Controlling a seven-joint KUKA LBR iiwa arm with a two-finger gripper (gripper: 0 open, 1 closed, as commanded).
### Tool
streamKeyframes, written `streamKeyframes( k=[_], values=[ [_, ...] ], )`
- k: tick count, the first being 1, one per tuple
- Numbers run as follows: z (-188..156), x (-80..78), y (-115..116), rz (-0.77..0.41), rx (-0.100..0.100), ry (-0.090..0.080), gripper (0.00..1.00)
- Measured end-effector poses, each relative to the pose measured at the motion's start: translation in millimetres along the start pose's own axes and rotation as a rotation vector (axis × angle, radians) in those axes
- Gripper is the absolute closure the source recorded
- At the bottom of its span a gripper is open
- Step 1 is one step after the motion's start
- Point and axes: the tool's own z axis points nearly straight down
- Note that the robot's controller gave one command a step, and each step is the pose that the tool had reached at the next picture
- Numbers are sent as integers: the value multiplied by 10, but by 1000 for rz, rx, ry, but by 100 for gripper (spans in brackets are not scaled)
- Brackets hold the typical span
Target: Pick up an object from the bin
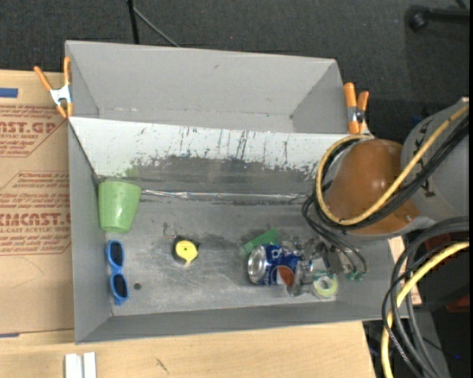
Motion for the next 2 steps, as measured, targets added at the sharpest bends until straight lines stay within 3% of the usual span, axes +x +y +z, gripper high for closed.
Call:
streamKeyframes(
  k=[2],
  values=[
    [-223,-11,6,0,0,1,100]
  ],
)
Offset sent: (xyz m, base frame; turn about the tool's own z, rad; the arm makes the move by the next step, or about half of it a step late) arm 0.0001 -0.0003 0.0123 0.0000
